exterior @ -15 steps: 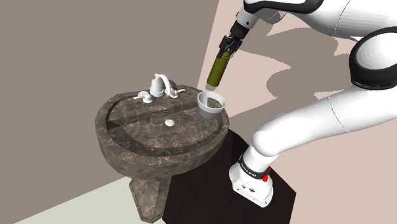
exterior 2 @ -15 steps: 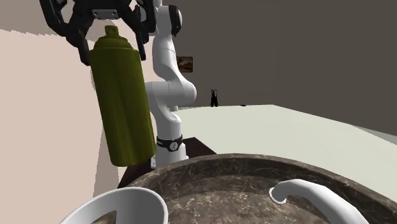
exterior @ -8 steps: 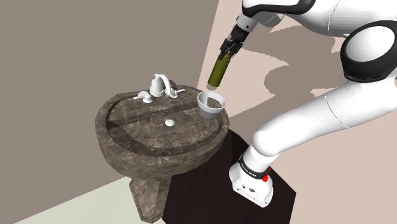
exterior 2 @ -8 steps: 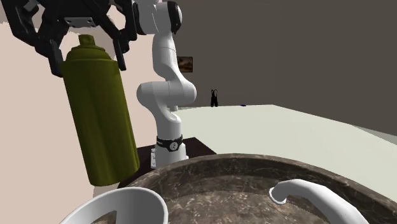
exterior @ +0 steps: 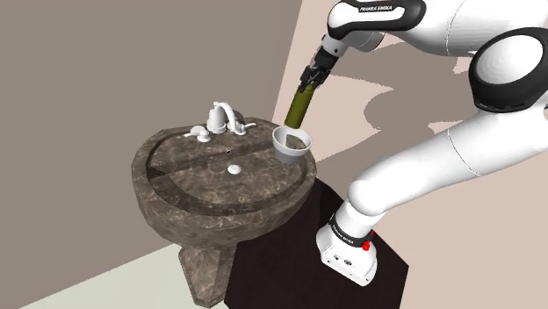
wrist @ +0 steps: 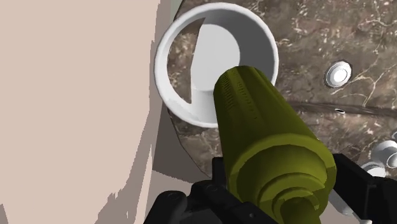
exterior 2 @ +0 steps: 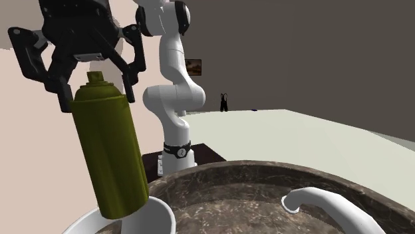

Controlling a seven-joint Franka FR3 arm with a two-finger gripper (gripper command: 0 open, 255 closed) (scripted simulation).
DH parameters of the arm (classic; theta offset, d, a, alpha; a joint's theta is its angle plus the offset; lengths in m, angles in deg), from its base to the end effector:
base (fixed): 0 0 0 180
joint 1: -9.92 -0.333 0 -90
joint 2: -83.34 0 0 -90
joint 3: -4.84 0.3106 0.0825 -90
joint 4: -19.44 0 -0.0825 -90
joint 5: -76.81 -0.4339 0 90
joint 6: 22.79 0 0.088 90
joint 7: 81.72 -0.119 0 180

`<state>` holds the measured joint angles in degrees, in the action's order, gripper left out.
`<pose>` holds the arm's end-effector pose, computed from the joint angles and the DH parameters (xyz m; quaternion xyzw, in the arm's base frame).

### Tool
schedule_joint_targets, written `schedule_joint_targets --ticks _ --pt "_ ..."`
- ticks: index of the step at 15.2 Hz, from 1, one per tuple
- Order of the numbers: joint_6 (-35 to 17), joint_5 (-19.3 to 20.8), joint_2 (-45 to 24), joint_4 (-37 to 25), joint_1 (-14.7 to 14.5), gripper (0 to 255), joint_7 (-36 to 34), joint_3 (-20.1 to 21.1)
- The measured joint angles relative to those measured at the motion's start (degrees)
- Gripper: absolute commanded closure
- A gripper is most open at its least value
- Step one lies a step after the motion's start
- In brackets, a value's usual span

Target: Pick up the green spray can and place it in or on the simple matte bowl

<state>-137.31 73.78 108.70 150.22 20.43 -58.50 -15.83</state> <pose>0.4184 -0.2593 0.4960 -0.9905 0.0673 -0.1034 0.0608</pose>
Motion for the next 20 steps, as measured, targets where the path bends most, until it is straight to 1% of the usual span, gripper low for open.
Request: schedule_joint_targets --ticks 11,18,19,20 --pt "-8.52 -0.55 -1.56 7.14 -0.05 255 1.85 -1.09" --pt "-9.35 -0.67 -1.83 7.68 -0.12 255 1.99 -1.17" --pt "-9.35 -0.67 -1.83 7.68 -0.12 0 1.99 -1.17" --pt "-9.36 -0.67 -1.83 7.67 -0.12 0 1.99 -1.17"
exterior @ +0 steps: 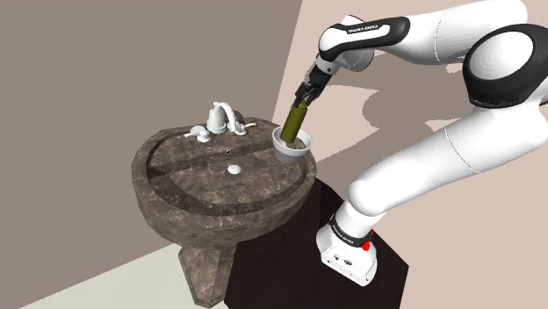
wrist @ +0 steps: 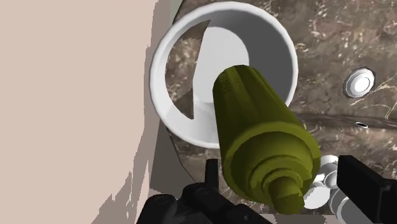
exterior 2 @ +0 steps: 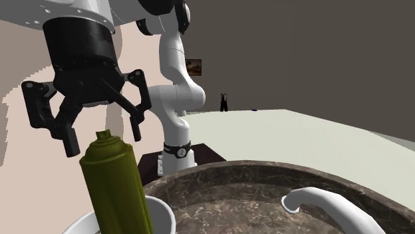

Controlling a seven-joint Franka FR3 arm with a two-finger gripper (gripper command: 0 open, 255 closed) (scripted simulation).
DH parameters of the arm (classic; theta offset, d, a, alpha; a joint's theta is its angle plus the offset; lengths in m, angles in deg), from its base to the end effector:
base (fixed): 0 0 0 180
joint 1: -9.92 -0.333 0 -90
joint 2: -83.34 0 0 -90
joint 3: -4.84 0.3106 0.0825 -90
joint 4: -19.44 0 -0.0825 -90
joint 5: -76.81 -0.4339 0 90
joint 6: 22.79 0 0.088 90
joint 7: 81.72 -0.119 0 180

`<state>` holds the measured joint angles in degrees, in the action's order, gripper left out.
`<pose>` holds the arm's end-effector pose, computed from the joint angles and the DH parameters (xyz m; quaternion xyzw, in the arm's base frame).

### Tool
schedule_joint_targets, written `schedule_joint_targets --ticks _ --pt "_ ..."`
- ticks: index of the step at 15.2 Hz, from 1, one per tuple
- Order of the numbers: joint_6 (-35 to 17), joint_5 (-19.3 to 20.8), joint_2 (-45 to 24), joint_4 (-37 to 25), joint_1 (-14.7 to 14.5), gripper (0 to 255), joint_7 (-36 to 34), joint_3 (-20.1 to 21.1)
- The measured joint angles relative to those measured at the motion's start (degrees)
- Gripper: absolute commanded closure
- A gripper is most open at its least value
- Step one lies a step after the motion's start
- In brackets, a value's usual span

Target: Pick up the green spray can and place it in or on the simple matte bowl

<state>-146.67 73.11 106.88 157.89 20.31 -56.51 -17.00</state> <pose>0.4148 -0.2574 0.4255 -0.9905 0.0673 -0.1039 0.0606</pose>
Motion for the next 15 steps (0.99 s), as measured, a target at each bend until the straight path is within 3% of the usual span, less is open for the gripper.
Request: schedule_joint_targets --ticks 5,10,15 --pt "-0.01 0.0 0.01 -0.01 0.0 0 0.0 0.0" --pt "6.87 0.91 2.16 -4.07 0.47 0 -0.66 0.62" --pt "7.81 1.04 2.64 -4.48 0.67 0 -0.76 0.83"
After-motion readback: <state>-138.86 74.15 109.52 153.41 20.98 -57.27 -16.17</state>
